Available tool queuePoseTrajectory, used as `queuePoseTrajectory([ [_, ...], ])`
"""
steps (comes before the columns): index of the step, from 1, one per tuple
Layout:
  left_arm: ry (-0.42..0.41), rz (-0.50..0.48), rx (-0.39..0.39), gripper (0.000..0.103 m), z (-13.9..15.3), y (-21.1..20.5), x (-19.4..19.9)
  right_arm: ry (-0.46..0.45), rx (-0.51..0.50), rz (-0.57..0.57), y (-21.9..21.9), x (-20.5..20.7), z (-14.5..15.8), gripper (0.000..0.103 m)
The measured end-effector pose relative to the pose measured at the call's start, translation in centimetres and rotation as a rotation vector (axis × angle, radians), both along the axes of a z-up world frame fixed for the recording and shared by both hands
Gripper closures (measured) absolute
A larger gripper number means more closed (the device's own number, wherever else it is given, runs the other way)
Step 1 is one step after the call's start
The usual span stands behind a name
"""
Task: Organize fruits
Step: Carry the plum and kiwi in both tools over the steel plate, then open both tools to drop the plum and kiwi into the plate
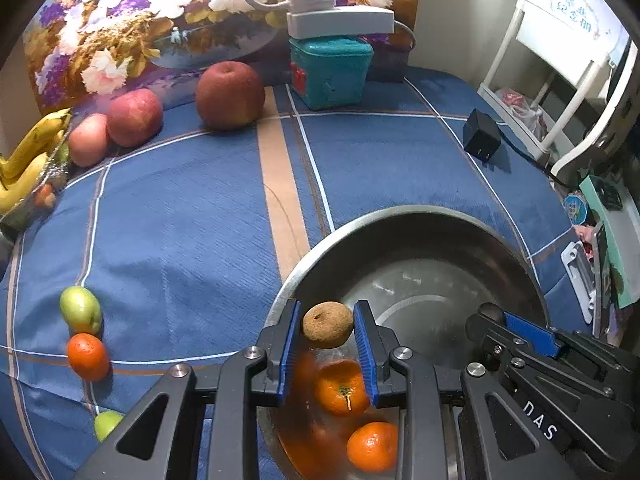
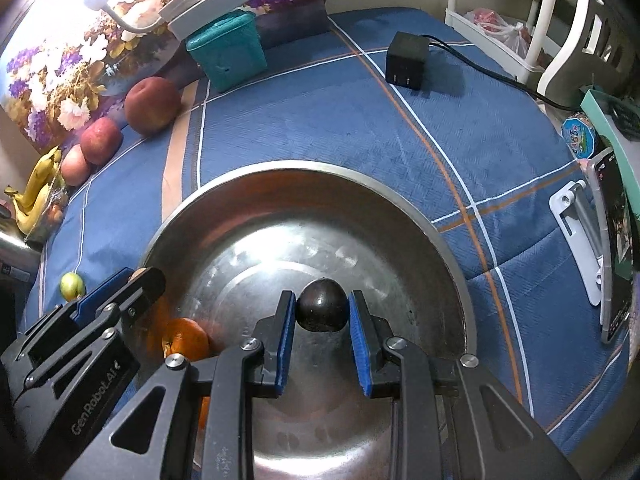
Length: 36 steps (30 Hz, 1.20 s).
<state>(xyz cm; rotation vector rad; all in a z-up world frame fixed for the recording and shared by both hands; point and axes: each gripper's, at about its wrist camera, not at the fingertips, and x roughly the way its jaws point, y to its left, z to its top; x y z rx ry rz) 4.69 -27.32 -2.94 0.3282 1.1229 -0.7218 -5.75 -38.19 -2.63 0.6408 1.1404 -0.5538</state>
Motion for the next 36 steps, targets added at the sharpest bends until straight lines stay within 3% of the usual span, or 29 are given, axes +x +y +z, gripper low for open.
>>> queuePoseTrajectory([
  [8,0.016,0.008,0.01,0.072,0.1,0.2,0.2,0.021,-0.005,0.01,0.3,0.3,-0.4,0.075],
  [11,0.01,0.009,0.012,0.067,0.4,0.3,0.2,0.026,-0.02,0.009,0.4,0.4,-0.3,0.074],
  [15,-0.004,0.02,0.008,0.054,1.0,0.7,0.3,0.033,-0.04,0.008,0.6,0.4,-0.2,0.056],
  [19,-0.021,0.044,0.007,0.037,1.8,1.3,0.5,0.032,-0.052,0.006,0.7,0.2,0.1,0.054],
  [21,-0.03,0.063,0.008,0.029,2.2,1.7,0.8,0.034,-0.063,0.007,0.7,0.1,0.3,0.046],
  [26,-0.046,0.103,0.007,0.013,2.8,2.9,1.4,0.036,-0.097,0.011,0.8,0.0,1.1,0.039],
  [28,-0.06,0.126,0.008,0.001,3.0,3.5,1.7,0.035,-0.104,0.01,0.8,0.0,1.3,0.034],
  [34,-0.112,0.188,0.025,0.0,3.5,5.1,2.4,0.022,-0.103,0.014,0.9,0.1,1.5,0.03],
  [36,-0.107,0.212,0.023,0.0,3.4,5.7,2.7,0.027,-0.111,0.016,1.0,0.1,1.6,0.016],
])
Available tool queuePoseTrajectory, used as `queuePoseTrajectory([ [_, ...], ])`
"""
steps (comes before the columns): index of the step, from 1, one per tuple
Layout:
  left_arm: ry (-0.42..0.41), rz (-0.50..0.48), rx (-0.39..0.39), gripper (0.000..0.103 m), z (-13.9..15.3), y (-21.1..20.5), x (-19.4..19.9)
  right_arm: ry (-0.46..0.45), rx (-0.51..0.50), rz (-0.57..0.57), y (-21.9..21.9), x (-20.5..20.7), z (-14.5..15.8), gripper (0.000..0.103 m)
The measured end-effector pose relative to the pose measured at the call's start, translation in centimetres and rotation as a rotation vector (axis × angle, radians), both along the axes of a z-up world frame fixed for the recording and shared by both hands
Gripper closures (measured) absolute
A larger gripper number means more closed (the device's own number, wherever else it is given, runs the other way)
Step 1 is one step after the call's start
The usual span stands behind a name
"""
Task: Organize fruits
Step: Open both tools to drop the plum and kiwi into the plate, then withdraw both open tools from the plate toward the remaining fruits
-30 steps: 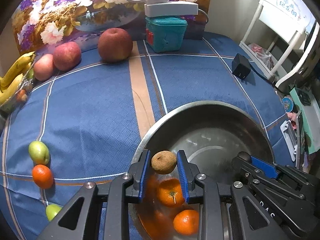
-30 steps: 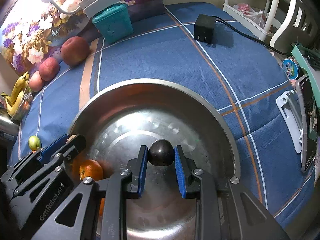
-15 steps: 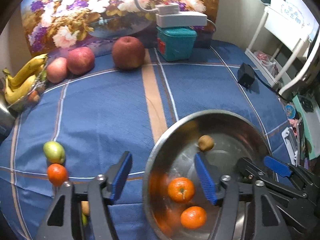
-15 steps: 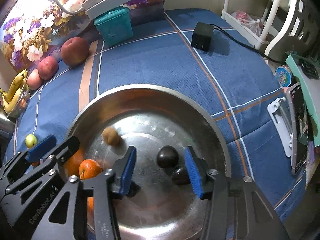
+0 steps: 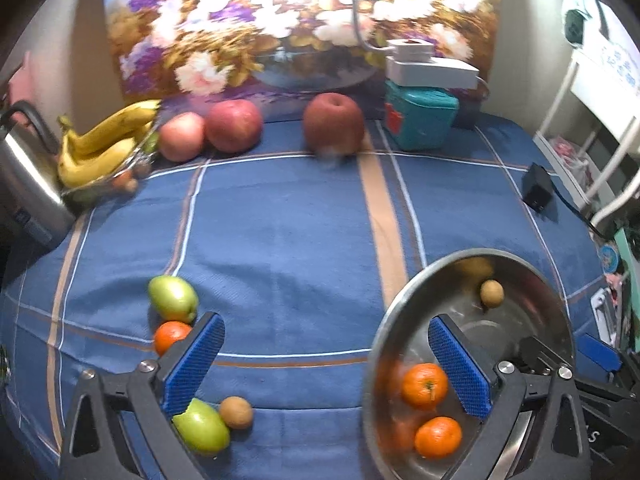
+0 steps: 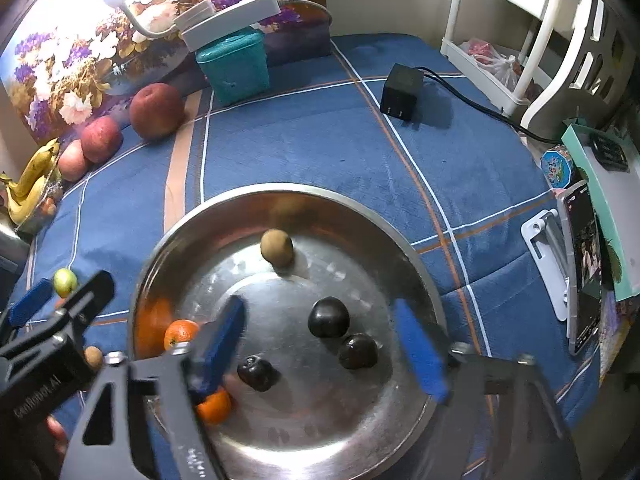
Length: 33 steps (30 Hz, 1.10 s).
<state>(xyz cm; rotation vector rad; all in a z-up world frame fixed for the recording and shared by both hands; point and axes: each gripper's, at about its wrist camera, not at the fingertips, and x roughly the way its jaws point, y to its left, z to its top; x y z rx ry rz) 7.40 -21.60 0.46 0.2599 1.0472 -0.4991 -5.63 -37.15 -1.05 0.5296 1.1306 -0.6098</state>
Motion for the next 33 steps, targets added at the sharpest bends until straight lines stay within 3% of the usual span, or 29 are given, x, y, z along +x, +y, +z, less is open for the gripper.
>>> queuePoseTrajectory([
  [23,0.009,0.184,0.042,0.0,-1.2,6.4,2.1,0.026,-0.019,0.061,1.7,0.8,-0.1,0.012],
  [29,-0.074,0.215,0.174,0.0,-1.1,7.0,2.1,0.007,-0.015,0.077,2.4,1.1,0.3,0.012],
  [33,-0.07,0.247,0.187,0.0,-1.2,7.6,2.2,0.015,-0.024,0.1,3.3,1.5,0.4,0.012],
])
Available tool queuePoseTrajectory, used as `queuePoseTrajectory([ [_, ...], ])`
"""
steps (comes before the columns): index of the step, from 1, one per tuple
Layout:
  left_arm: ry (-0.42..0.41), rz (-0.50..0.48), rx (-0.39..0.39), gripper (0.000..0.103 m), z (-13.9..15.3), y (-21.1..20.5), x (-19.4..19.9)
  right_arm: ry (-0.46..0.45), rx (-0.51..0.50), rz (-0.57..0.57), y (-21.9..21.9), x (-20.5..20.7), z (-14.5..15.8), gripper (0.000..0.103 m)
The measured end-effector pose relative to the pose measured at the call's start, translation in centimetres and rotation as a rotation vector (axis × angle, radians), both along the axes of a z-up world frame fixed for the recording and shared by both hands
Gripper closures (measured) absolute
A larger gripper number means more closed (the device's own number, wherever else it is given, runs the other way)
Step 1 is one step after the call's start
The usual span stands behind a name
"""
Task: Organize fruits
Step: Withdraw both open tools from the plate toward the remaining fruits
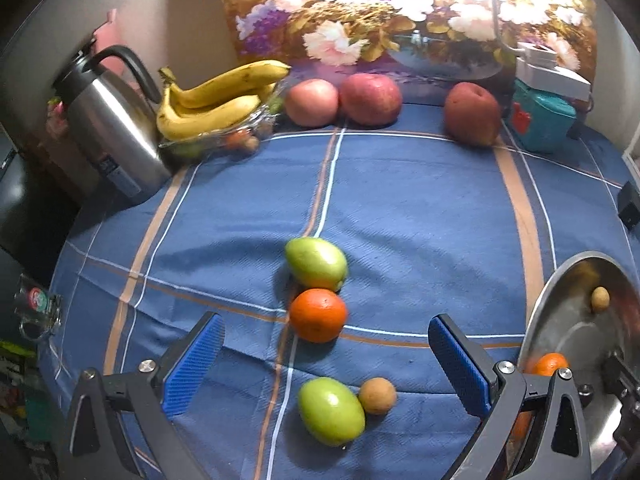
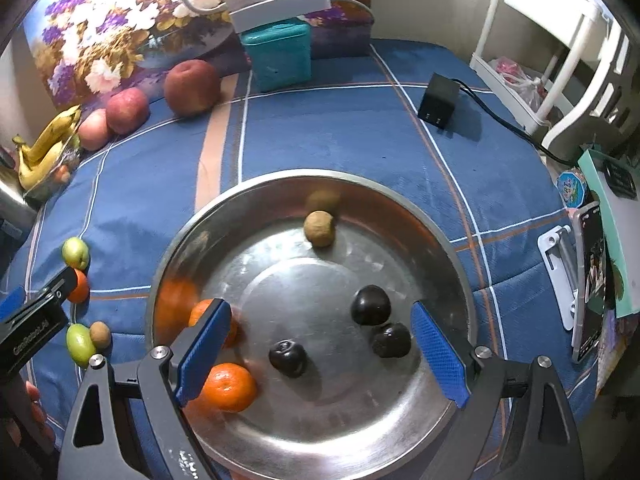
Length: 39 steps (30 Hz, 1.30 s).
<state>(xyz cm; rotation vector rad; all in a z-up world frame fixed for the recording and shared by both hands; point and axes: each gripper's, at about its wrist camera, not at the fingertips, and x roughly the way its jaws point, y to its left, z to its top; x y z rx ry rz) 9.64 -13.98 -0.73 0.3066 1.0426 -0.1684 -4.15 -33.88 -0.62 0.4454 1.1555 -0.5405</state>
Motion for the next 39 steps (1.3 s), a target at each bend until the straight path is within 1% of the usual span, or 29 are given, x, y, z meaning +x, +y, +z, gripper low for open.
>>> queuePoseTrajectory([
  [2,0.003,0.018,0.009,0.0,-0.1,0.3,0.0,0.008,-0.004,0.011,0.4,0.2,0.0,0.012],
  [5,0.024,0.065,0.043,0.0,-0.3,0.8,0.1,0.015,-0.009,0.023,0.9,0.4,0.0,0.012],
  [11,0.086,0.099,0.042,0.0,-1.0,2.2,0.7,0.015,-0.02,0.028,1.4,0.7,0.3,0.012],
  [17,0.181,0.131,0.041,0.0,-2.2,3.8,1.5,0.016,-0.019,0.025,2.0,1.1,0.4,0.012],
  [19,0.217,0.142,0.028,0.0,-2.7,4.5,1.8,0.021,-0.018,0.027,2.4,1.4,0.4,0.012],
  [22,0.243,0.147,0.005,0.0,-3.0,5.4,2.1,0.037,-0.025,0.036,3.0,1.8,0.2,0.012],
  [30,0.205,0.139,-0.02,0.0,-2.0,8.0,3.0,0.077,-0.021,0.051,5.0,3.2,-0.6,0.012],
  [34,0.18,0.149,-0.036,0.0,-1.2,9.6,3.5,0.1,-0.035,0.075,6.5,4.2,-0.8,0.012],
  [39,0.162,0.175,-0.034,0.0,-0.6,12.0,4.2,0.1,-0.034,0.112,8.7,5.5,-0.6,0.012],
])
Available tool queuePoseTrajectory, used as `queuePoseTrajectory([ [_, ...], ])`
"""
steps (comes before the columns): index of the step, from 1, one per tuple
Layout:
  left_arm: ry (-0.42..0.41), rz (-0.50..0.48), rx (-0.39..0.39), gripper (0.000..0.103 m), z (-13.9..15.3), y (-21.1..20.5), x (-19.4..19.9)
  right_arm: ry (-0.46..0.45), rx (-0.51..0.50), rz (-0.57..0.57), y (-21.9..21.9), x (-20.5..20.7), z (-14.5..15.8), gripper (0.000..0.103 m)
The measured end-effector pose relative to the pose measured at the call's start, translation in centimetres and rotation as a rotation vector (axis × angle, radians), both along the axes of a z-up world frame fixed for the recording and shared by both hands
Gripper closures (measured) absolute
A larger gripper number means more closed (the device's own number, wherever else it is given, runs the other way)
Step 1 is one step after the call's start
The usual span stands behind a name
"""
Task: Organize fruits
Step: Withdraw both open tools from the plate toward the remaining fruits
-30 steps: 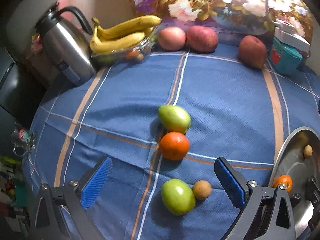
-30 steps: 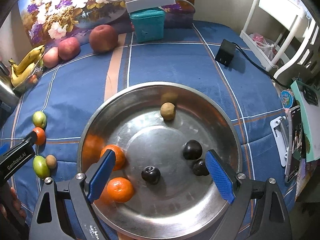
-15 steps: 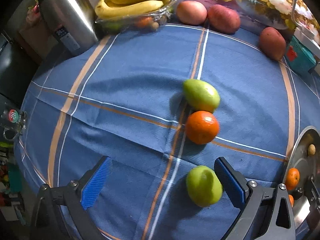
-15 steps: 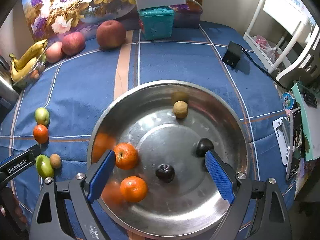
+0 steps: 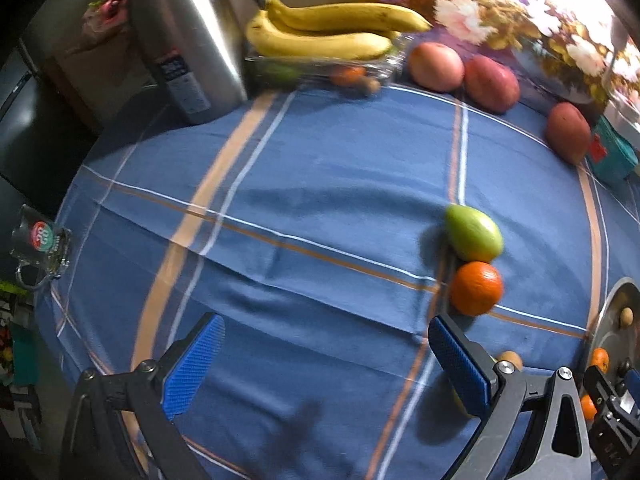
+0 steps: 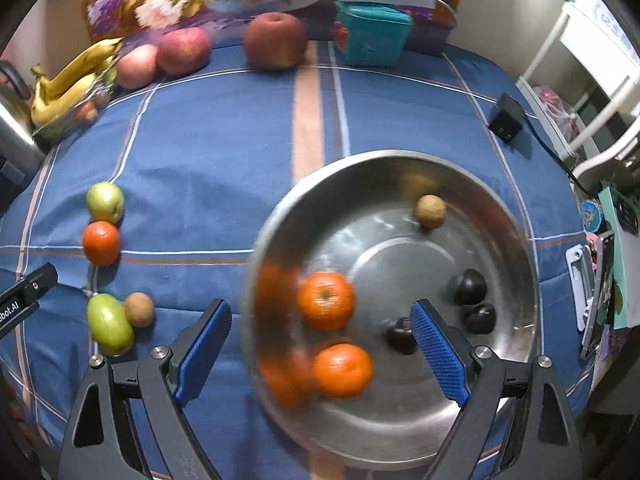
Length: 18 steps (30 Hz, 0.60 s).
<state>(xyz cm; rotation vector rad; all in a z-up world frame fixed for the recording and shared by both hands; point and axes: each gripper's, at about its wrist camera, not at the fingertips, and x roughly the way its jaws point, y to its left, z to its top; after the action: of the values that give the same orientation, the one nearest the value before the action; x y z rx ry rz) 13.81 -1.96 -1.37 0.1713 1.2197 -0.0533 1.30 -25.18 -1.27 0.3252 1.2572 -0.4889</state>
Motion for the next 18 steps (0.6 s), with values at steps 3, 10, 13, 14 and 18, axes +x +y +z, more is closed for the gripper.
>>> queuePoseTrajectory([
  [3,-0.01,0.033,-0.011,0.0,0.5,1.6,0.4,-0.001,-0.003,0.028,1.5,0.9,0.1,0.012],
  [10,-0.024,0.088,-0.032,0.0,1.2,4.5,0.8,-0.021,0.031,0.099,5.2,2.7,0.5,0.012],
  [13,-0.024,0.096,-0.04,0.0,1.2,5.0,0.8,-0.038,0.047,0.11,6.3,3.3,0.8,0.012],
  [14,-0.021,0.097,-0.044,0.0,1.1,5.0,0.8,-0.042,0.051,0.114,6.5,3.4,0.9,0.012],
  [18,0.003,0.084,-0.068,0.0,0.4,4.4,0.6,-0.039,0.052,0.125,7.5,3.9,0.6,0.012],
])
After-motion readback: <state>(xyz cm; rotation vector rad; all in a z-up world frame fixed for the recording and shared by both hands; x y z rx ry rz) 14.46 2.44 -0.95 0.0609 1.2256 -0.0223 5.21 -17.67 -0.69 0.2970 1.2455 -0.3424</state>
